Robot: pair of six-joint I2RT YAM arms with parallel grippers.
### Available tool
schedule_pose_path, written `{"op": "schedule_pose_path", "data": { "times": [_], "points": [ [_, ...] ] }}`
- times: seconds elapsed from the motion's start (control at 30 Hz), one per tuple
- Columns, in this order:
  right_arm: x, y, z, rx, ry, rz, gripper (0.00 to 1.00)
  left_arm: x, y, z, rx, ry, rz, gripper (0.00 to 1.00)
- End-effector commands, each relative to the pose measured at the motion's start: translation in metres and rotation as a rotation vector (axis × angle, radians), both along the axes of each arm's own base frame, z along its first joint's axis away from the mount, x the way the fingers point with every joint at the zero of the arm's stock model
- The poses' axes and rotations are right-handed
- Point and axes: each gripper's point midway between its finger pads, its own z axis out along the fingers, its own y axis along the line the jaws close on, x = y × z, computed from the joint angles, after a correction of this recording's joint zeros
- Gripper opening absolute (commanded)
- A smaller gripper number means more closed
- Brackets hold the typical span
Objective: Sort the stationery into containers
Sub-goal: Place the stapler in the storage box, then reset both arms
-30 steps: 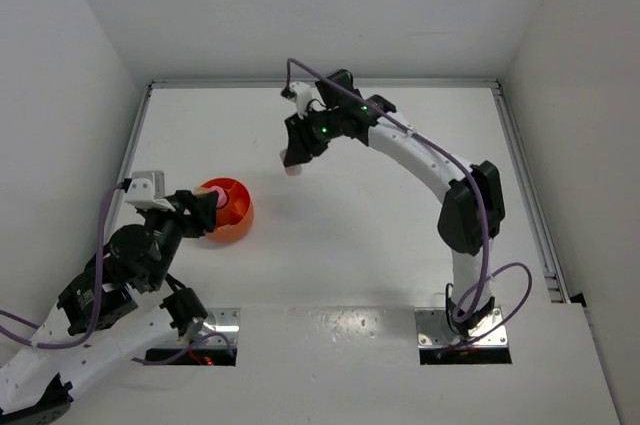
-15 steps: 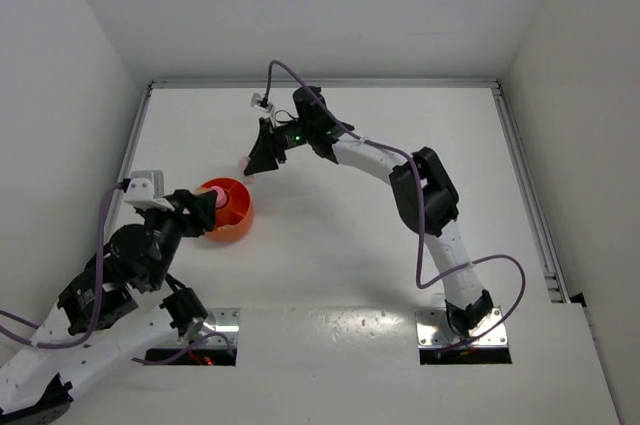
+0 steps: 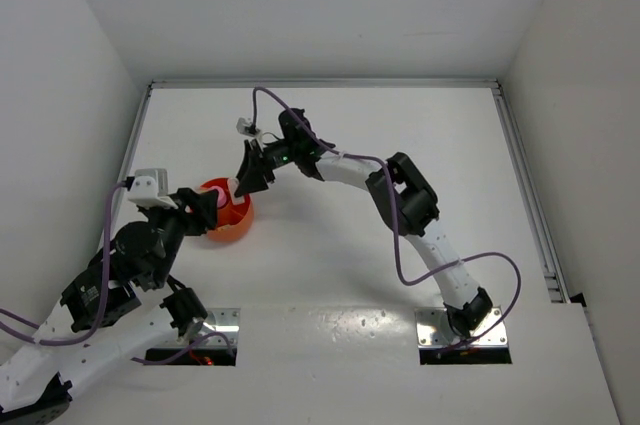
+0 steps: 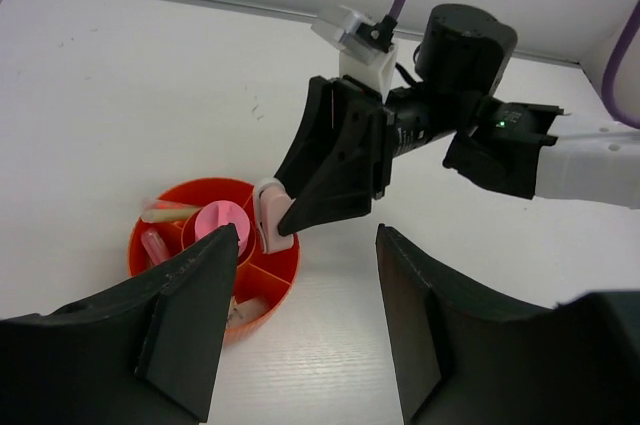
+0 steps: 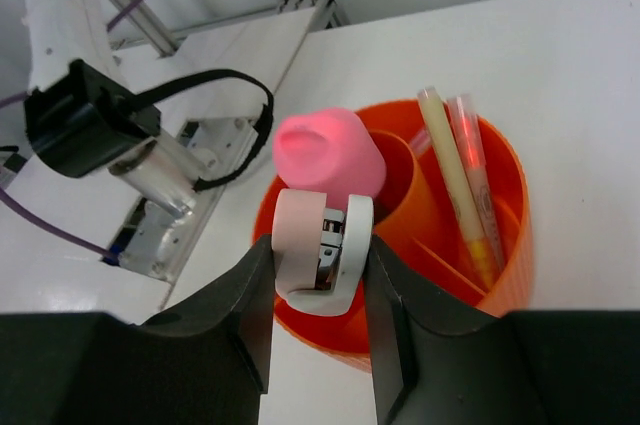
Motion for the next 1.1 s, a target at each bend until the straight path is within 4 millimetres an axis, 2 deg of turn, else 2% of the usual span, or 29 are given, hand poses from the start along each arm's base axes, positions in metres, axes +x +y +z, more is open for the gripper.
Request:
{"op": "schedule_pose_path", "data": {
  "times": [0.0, 0.1, 0.17, 0.2, 0.23, 0.3, 0.33, 0.37, 0.47, 0.63, 0.7, 0.73, 0.77, 0.8, 0.83, 0.87, 0.9, 0.93, 0.97, 1.0, 1.03, 1.07],
  "points": [
    [0.008, 0.009, 0.011, 0.084, -0.150, 0.028, 0.05, 0.003, -0.001, 0.005, -0.013, -0.017, 0.014, 0.63],
    [0.009, 0.010, 0.004, 0.067, -0.163, 0.033, 0.05, 0.003, -0.001, 0.005, -0.013, -0.017, 0.014, 0.63],
    [0.010, 0.008, -0.010, 0.025, -0.146, 0.030, 0.09, 0.003, -0.001, 0.005, -0.013, -0.017, 0.014, 0.63],
    [0.014, 0.009, -0.010, 0.032, -0.196, 0.028, 0.13, 0.003, -0.001, 0.005, -0.013, -0.017, 0.014, 0.63],
    [0.012, 0.013, -0.009, 0.026, -0.216, 0.029, 0.21, 0.003, -0.001, 0.005, -0.013, -0.017, 0.014, 0.63],
    [0.012, 0.010, -0.018, -0.006, -0.239, 0.038, 0.33, 0.003, -0.001, 0.005, -0.013, -0.017, 0.014, 0.63],
    [0.011, 0.008, -0.021, -0.015, -0.240, 0.042, 0.46, 0.003, -0.001, 0.005, -0.013, -0.017, 0.014, 0.63],
    [0.010, 0.006, -0.026, -0.039, -0.232, 0.037, 0.53, 0.003, -0.001, 0.005, -0.013, -0.017, 0.014, 0.63],
    [0.010, 0.004, -0.020, -0.040, -0.257, 0.037, 0.58, 0.003, -0.001, 0.005, -0.013, -0.017, 0.014, 0.63],
    [0.010, 0.002, -0.013, -0.048, -0.262, 0.030, 0.59, 0.003, -0.001, 0.005, -0.013, -0.017, 0.014, 0.63],
    [0.010, 0.002, -0.008, -0.055, -0.258, 0.020, 0.54, 0.003, -0.003, 0.007, -0.021, -0.021, 0.005, 0.63],
    [0.011, 0.003, 0.006, -0.039, -0.271, 0.015, 0.50, 0.003, -0.003, 0.007, -0.021, -0.021, 0.005, 0.63],
    [0.011, 0.001, 0.021, -0.046, -0.259, -0.007, 0.34, 0.003, -0.003, 0.007, -0.021, -0.021, 0.005, 0.63],
    [0.011, 0.001, 0.033, -0.048, -0.251, -0.025, 0.22, 0.003, -0.003, 0.007, -0.021, -0.021, 0.005, 0.63],
    [0.025, -0.007, 0.043, -0.082, -0.196, -0.098, 0.06, 0.003, -0.004, 0.007, -0.021, -0.020, -0.004, 0.63],
    [0.026, -0.011, 0.073, -0.089, -0.201, -0.138, 0.00, 0.003, -0.004, 0.007, -0.021, -0.020, -0.004, 0.60],
    [0.038, -0.021, 0.083, -0.128, -0.205, -0.210, 0.00, 0.003, -0.004, 0.009, -0.021, -0.028, -0.005, 0.57],
    [0.068, -0.030, 0.086, -0.222, -0.252, -0.405, 0.00, 0.004, -0.008, 0.009, -0.021, -0.027, -0.014, 0.51],
    [0.087, -0.043, 0.094, -0.284, -0.291, -0.546, 0.00, 0.004, -0.010, 0.011, -0.022, -0.026, -0.025, 0.44],
    [0.104, -0.059, 0.102, -0.339, -0.344, -0.672, 0.05, 0.005, -0.010, 0.013, -0.020, -0.035, -0.026, 0.28],
    [0.136, -0.099, 0.107, -0.450, -0.412, -0.909, 0.27, 0.009, -0.015, 0.008, 0.005, -0.014, -0.026, 0.22],
    [0.153, -0.126, 0.108, -0.502, -0.418, -1.043, 0.51, 0.010, -0.017, 0.009, 0.021, -0.010, -0.027, 0.19]
  ]
}}
